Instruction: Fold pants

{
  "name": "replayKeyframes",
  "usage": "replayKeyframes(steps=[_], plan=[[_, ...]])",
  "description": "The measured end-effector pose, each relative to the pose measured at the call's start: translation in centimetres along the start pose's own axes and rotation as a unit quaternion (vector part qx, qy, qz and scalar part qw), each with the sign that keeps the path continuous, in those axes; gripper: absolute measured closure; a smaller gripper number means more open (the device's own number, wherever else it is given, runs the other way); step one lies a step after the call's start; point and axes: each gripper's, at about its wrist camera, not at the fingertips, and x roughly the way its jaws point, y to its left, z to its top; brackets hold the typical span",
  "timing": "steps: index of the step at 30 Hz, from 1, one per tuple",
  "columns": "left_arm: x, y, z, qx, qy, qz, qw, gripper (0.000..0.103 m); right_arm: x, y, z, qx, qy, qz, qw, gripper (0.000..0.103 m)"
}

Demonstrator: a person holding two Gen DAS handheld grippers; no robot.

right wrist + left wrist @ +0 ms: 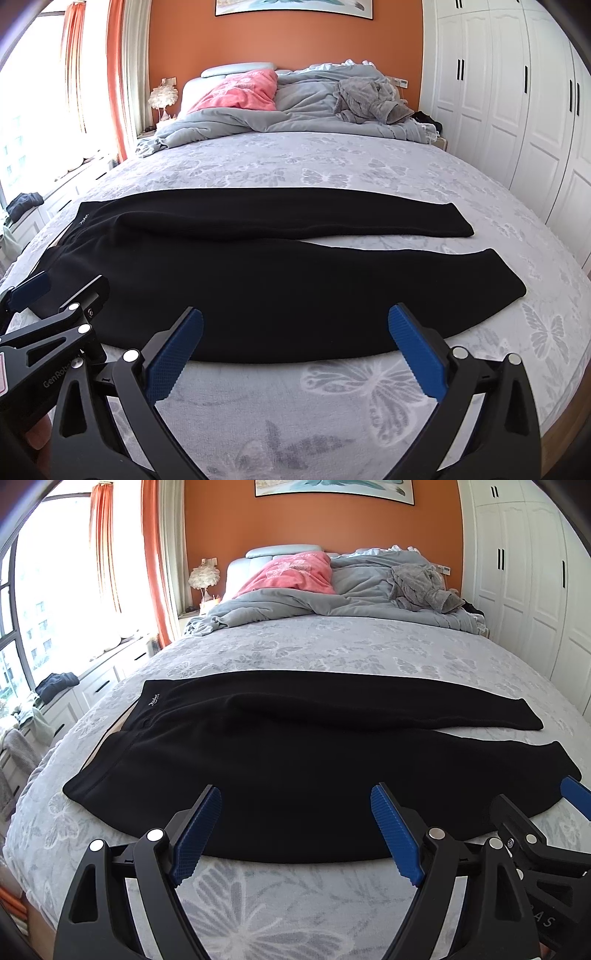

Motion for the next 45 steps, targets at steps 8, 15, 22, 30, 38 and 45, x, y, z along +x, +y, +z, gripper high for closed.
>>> replayKeyframes(steps=[8,15,22,30,38,45], plan=[[0.08,0.02,-0.34,0.000,0.005,0.001,1.0000,0.022,0.07,-0.15,-0.11,0.003,0.001,0.000,1.000,0.005],[0.23,-0.08,-0.12,0.001,0.010,0.002,0.9999,0.022,0.06,-0.14,-0.34,0.002,0.003,0.000,1.000,0.005],[0.24,0.21,-0.03,0.001,0.012,0.001,0.9999,0.022,0.08,-0.22,-0.33,0.002,0.003,0.001,1.000,0.005],[0.24,0.21,-0.01,0.001,0.012,0.001,0.9999,0.022,0.07,-0.22,-0.30,0.002,0.004,0.001,1.000,0.005],[0.22,0.13,-0.01,0.001,0.012,0.002,0.9999,0.022,0.08,-0.20,-0.34,0.002,0.005,0.002,1.000,0.005],[0.23,0.10,0.00,0.001,0.013,0.002,0.9999,0.022,0.07,-0.16,-0.37,0.002,0.005,0.002,1.000,0.005]])
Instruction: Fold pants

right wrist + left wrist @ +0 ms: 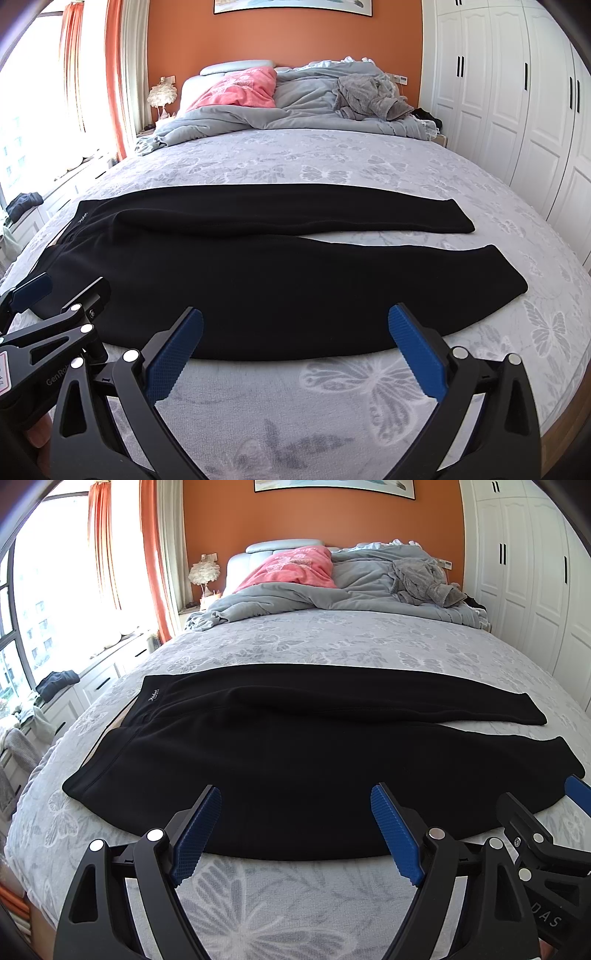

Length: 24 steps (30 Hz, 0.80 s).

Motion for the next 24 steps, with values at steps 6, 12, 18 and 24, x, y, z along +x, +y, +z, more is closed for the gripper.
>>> replayKeyframes(steps=[6,12,18,24], plan=[[0.0,0.0,0.0,0.000,-0.001,0.000,1.0000,0.022,0.0,0.0,0.0,-0.001,0.001,0.000,1.000,0.005],[0.0,0.0,0.0,-0.002,0.003,0.000,1.0000,0.022,0.2,-0.4,-0.1,-0.003,0.007,-0.001,1.000,0.005],[0.8,1.3,1.2,-0.014,0.044,-0.047,0.9978,0.018,2.3,-3.3,3.2,-0.026,0.050,0.025,0.998,0.005],[2.7,5.6,6.2,-0.026,0.086,-0.146,0.9852,0.016,7.5,-11.8,9.9,-0.054,0.070,0.025,0.996,0.005]])
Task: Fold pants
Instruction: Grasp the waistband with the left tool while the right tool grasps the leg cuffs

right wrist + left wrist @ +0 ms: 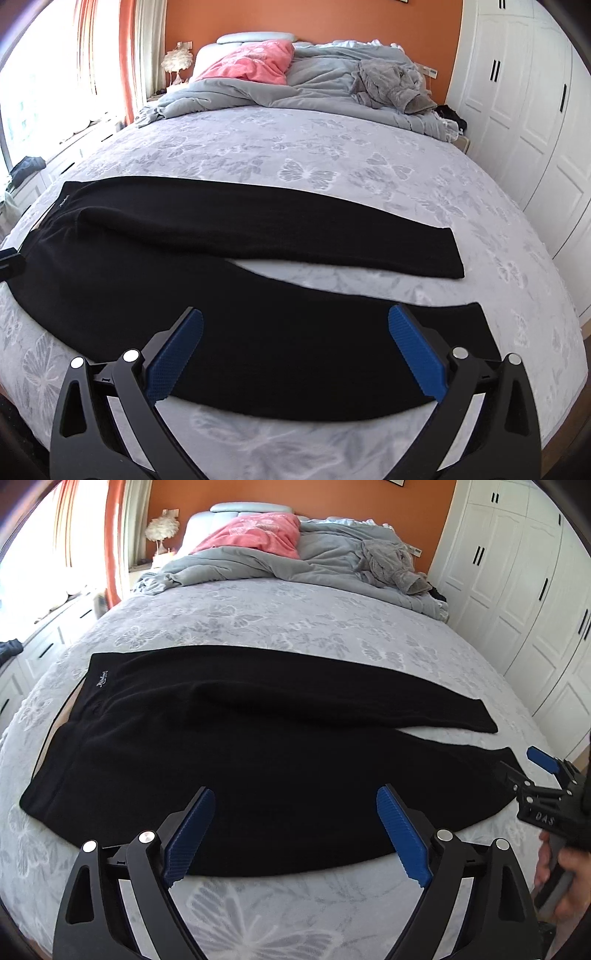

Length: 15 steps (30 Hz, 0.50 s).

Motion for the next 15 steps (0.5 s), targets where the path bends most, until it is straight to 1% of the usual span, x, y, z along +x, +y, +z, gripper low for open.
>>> replayKeyframes(steps=[2,3,4,5,7,10,11,14,15], plan=[[0.8,3.1,2.6,-0.015,0.006,0.010,0.9998,0.016,2.9,-4.1,1.6,0.025,0.018,-0.006,1.000,0.005],[1.4,4.9,4.0,-0.027,0.004,0.022,0.9994,0.016,4.9,-6.8,2.5,0.049,0.033,-0.015,0.998,0.005],[2.1,6.6,5.2,-0.037,0.000,0.039,0.9986,0.016,6.2,-8.4,3.0,0.065,0.039,-0.020,0.997,0.005],[2.9,8.6,6.5,-0.049,-0.001,0.064,0.9968,0.016,7.6,-10.3,3.6,0.082,0.040,-0.031,0.995,0.005],[5.2,13.0,9.2,-0.077,0.009,0.102,0.9918,0.016,10.3,-14.0,4.5,0.121,0.035,-0.047,0.991,0.005],[8.5,19.5,12.5,-0.126,0.018,0.150,0.9805,0.016,13.6,-18.4,5.3,0.175,0.033,-0.066,0.982,0.005],[9.6,21.4,13.4,-0.142,0.019,0.168,0.9752,0.016,14.7,-19.5,5.5,0.192,0.032,-0.073,0.978,0.005],[12.8,26.1,15.4,-0.172,0.028,0.201,0.9639,0.016,17.7,-21.9,6.1,0.223,0.035,-0.078,0.971,0.005],[14.0,27.5,16.0,-0.178,0.037,0.210,0.9606,0.016,18.8,-22.6,6.4,0.231,0.036,-0.080,0.969,0.005]])
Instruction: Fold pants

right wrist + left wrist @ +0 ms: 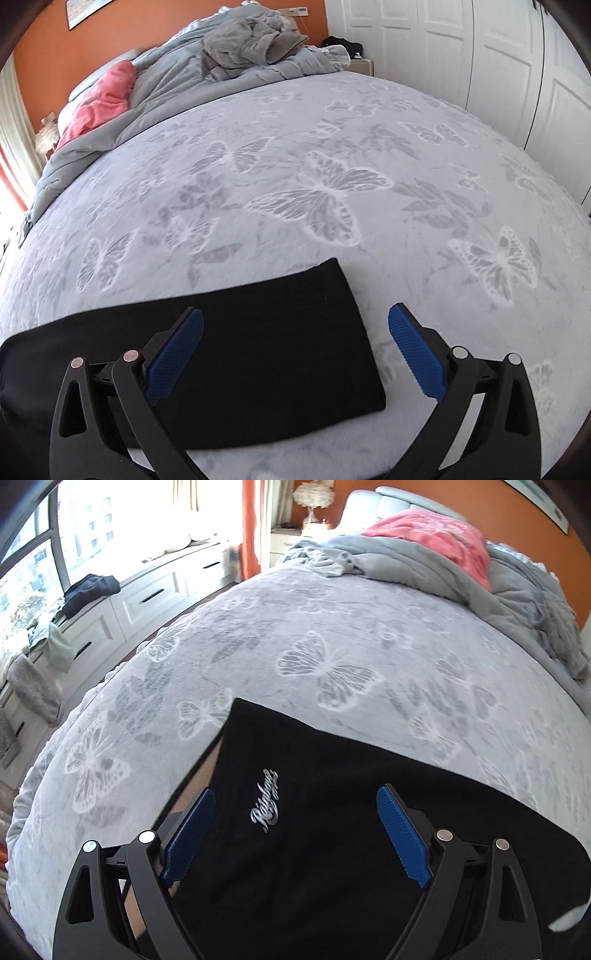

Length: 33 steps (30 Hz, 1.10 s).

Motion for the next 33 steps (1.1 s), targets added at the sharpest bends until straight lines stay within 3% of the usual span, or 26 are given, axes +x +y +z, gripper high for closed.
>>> replayKeyframes(steps=[4,7,9,10,12,13,14,15,17,19,22,25,28,33], plan=[[5.2,1.2,2.4,-0.013,0.026,0.028,0.9992,0.016,3.2,0.1,0.7,0.024,0.021,0.030,0.999,0.005],[7.4,1.3,2.7,-0.017,0.038,0.023,0.9989,0.016,5.1,0.9,0.5,0.010,0.041,0.017,0.999,0.005],[7.6,0.8,2.8,-0.001,0.015,0.027,0.9995,0.020,5.3,1.9,0.3,-0.015,0.029,-0.001,0.999,0.006],[7.6,0.4,2.9,0.010,0.009,0.027,0.9996,0.026,5.2,2.2,0.2,-0.025,0.023,-0.004,0.999,0.011],[7.5,0.1,3.1,0.020,0.006,0.009,0.9997,0.051,4.7,2.9,0.0,-0.041,0.019,-0.002,0.999,0.068],[7.4,0.0,3.2,0.018,0.006,-0.006,0.9998,0.059,4.5,3.0,0.0,-0.041,0.023,0.016,0.999,0.082],[7.0,0.0,3.2,0.016,0.008,-0.020,0.9996,0.075,3.8,3.4,0.0,-0.046,0.020,0.020,0.999,0.087],[6.6,-0.2,3.2,0.016,0.005,-0.023,0.9996,0.085,3.0,3.8,0.0,-0.057,0.009,0.016,0.998,0.088],[4.8,-0.2,3.2,0.019,-0.020,-0.005,0.9996,0.096,0.5,4.3,0.2,-0.076,-0.018,0.020,0.997,0.088],[2.1,1.1,3.3,0.004,-0.048,-0.009,0.9988,0.096,-2.9,4.1,0.7,-0.085,-0.048,0.032,0.995,0.088],[-2.5,3.9,3.2,-0.024,-0.070,-0.051,0.9959,0.097,-7.4,3.6,0.8,-0.098,-0.078,0.048,0.991,0.088],[-6.6,5.2,1.9,-0.015,-0.078,-0.065,0.9947,0.097,-11.5,3.0,0.0,-0.110,-0.099,0.057,0.987,0.088],[-10.7,6.5,-0.4,-0.019,-0.088,-0.090,0.9918,0.097,-15.5,1.7,-1.9,-0.124,-0.133,0.082,0.980,0.088],[-15.6,9.9,-7.0,-0.013,-0.078,-0.113,0.9905,0.096,-17.3,-1.9,-7.0,-0.141,-0.116,0.080,0.980,0.084]])
